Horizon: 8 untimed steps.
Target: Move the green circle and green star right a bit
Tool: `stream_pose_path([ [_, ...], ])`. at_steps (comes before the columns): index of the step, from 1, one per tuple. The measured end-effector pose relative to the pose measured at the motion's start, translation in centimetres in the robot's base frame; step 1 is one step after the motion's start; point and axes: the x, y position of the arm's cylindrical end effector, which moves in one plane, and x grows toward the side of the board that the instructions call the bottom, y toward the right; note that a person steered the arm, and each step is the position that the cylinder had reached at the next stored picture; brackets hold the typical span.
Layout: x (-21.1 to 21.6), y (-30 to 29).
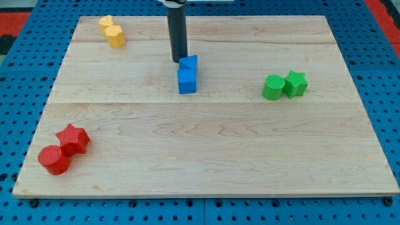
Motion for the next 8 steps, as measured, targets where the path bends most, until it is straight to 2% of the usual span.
stream_pose_path([
  [1,0.0,1.9],
  [3,0.0,2.0],
  [6,-4.0,2.3],
  [7,-2.7,3.9],
  [8,1.9,8.2],
])
